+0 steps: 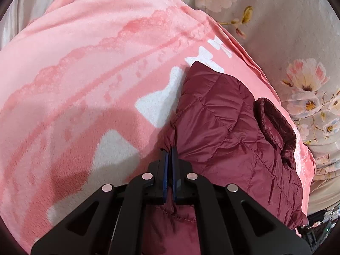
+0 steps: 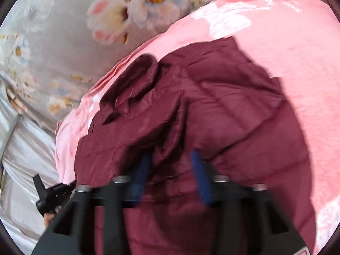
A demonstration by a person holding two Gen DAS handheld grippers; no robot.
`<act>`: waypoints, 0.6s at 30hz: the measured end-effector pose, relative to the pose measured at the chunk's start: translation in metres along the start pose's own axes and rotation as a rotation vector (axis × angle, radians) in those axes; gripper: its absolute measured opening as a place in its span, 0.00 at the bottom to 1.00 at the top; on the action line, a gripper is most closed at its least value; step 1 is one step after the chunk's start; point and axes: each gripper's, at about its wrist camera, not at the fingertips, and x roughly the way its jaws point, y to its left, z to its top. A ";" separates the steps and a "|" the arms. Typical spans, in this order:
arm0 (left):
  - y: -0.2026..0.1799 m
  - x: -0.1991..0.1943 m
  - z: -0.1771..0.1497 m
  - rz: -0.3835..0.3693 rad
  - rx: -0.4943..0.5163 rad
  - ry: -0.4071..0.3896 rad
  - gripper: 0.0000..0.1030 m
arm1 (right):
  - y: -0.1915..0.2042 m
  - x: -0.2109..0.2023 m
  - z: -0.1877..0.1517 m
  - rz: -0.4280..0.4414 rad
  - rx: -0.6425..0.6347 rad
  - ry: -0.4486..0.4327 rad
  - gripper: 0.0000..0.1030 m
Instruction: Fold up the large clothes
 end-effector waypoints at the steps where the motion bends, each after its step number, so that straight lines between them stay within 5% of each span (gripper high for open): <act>1: -0.001 -0.005 0.002 -0.003 0.007 -0.013 0.01 | 0.012 -0.010 0.002 0.002 -0.044 -0.045 0.03; 5: -0.006 -0.028 0.011 -0.036 0.032 -0.069 0.01 | 0.043 -0.046 0.008 0.007 -0.174 -0.164 0.03; 16: 0.003 -0.003 0.002 0.011 0.035 -0.017 0.01 | -0.008 -0.058 0.003 -0.077 -0.060 -0.124 0.15; 18: 0.001 -0.003 0.001 0.016 0.039 -0.022 0.01 | -0.004 -0.052 0.000 -0.066 -0.067 -0.108 0.29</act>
